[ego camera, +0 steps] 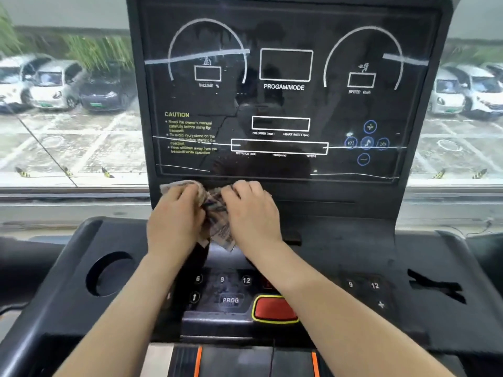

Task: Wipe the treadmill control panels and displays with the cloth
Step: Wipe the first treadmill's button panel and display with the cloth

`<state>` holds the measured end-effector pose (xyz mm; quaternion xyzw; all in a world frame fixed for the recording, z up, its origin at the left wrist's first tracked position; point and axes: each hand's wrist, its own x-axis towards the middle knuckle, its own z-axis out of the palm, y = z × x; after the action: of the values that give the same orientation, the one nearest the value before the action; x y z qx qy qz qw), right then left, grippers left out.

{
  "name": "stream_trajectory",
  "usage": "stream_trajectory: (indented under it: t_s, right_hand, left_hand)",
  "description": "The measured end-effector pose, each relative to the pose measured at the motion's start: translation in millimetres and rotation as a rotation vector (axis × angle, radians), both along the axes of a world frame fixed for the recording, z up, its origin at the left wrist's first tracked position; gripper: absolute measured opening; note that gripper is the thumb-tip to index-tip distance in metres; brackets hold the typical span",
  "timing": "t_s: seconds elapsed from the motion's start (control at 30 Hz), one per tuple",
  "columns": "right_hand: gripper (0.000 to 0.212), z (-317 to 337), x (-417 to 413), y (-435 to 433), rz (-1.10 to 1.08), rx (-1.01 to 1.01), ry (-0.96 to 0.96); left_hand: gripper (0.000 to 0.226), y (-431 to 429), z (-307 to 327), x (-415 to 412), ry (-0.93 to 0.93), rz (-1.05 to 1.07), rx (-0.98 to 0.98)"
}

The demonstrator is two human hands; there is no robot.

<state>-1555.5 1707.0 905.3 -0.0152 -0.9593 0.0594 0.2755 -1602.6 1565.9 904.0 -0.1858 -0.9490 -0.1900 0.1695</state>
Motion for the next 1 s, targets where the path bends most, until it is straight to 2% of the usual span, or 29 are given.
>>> stream_trajectory:
  t_s: [0.1,0.2,0.23,0.3,0.4,0.43,0.5,0.57,0.67,0.73,0.8,0.9,1.0]
  right_hand:
    - [0.038,-3,3,10,0.113,0.018,-0.007]
    - [0.036,-3,3,14,0.092,0.025,-0.005]
    - [0.033,-1,3,8,0.044,-0.007,-0.013]
    - [0.029,-1,4,-8,-0.035,-0.031,-0.030]
    - [0.054,-12,2,-26,-0.044,0.019,-0.088]
    - [0.057,-17,-2,-33,-0.028,0.041,-0.078]
    - [0.047,-24,-15,-51,0.047,0.080,-0.021]
    - [0.038,-26,-23,-63,0.147,0.120,0.033]
    - [0.033,-30,-15,-36,0.307,0.218,0.062]
    - [0.028,-32,-1,-1,0.336,0.267,0.072]
    - [0.027,-34,7,17,0.259,0.231,0.055]
    - [0.032,-42,7,-19,0.158,0.119,-0.044]
    - [0.041,-49,10,-71,0.329,0.062,-0.172]
  left_hand:
    - [0.019,-3,-6,18,-0.129,0.100,0.131]
    - [0.034,-21,-21,33,-0.384,0.211,0.228]
    - [0.037,-31,-27,35,-0.407,0.226,0.245]
    - [0.033,-48,-37,32,-0.313,0.250,0.269]
    - [0.027,-59,-49,25,-0.239,0.336,0.288]
    - [0.026,-59,-53,26,-0.231,0.343,0.245]
    - [0.027,-58,-60,31,-0.184,0.316,0.089]
    - [0.031,-58,-62,32,-0.165,0.297,0.013]
    - [0.038,-61,-62,33,-0.190,0.303,0.038]
    - [0.038,-62,-63,34,-0.186,0.280,0.049]
    - [0.036,-63,-64,34,-0.178,0.272,0.067]
    - [0.033,-62,-64,33,-0.183,0.275,0.096]
    - [0.038,-65,-63,32,-0.185,0.281,0.117]
